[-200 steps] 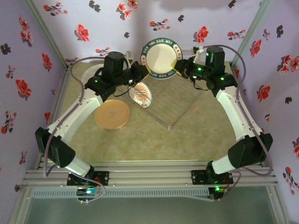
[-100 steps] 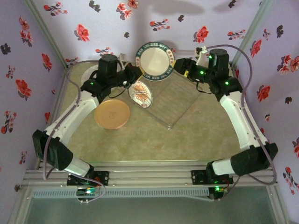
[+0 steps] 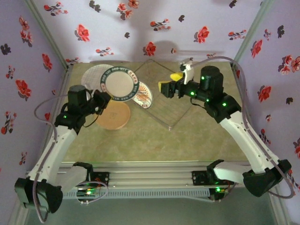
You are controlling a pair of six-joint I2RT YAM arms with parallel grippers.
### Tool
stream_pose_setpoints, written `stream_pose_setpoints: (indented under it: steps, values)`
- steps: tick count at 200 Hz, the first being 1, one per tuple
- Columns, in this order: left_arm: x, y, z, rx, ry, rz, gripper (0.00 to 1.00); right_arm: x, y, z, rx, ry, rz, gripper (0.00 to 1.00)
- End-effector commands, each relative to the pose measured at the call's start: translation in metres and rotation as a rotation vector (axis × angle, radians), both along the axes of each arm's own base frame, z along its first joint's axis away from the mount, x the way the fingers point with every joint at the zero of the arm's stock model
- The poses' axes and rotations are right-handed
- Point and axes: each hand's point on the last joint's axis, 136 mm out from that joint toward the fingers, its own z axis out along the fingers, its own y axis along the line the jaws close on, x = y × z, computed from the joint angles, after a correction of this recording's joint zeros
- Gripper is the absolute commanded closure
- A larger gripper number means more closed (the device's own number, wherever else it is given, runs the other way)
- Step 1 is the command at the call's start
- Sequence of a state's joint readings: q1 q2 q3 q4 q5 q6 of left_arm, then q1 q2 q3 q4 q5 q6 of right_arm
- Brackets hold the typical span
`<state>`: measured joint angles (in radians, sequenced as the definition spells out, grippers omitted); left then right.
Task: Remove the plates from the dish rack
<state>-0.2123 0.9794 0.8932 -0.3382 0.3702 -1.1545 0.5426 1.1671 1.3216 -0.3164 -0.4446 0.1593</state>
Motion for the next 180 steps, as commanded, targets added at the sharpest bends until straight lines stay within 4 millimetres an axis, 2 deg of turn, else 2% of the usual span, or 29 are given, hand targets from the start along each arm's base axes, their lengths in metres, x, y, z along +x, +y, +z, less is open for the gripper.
stream_pose_setpoints:
  steps: [1,32,60,83,139,180]
  values:
    - [-0.014,0.018,-0.018,-0.018,0.035,0.06,1.0,-0.021,0.015,-0.014,-0.139,-0.07,0.125,0.16]
    - [-0.03,0.04,-0.061,0.007,0.124,0.147,1.0,-0.038,0.028,-0.029,-0.225,-0.065,0.202,0.16]
    - [-0.04,0.048,-0.097,0.027,0.208,0.187,1.0,-0.037,0.032,-0.037,-0.257,-0.049,0.2,0.16]
    - [-0.048,0.053,-0.119,0.046,0.28,0.215,1.0,-0.034,0.036,-0.035,-0.26,-0.051,0.2,0.16]
    - [-0.048,0.055,-0.15,0.059,0.356,0.228,1.0,-0.03,0.041,-0.04,-0.271,-0.036,0.203,0.16]
    - [-0.04,0.054,-0.158,0.06,0.384,0.229,1.0,-0.027,0.042,-0.04,-0.276,-0.032,0.196,0.16]
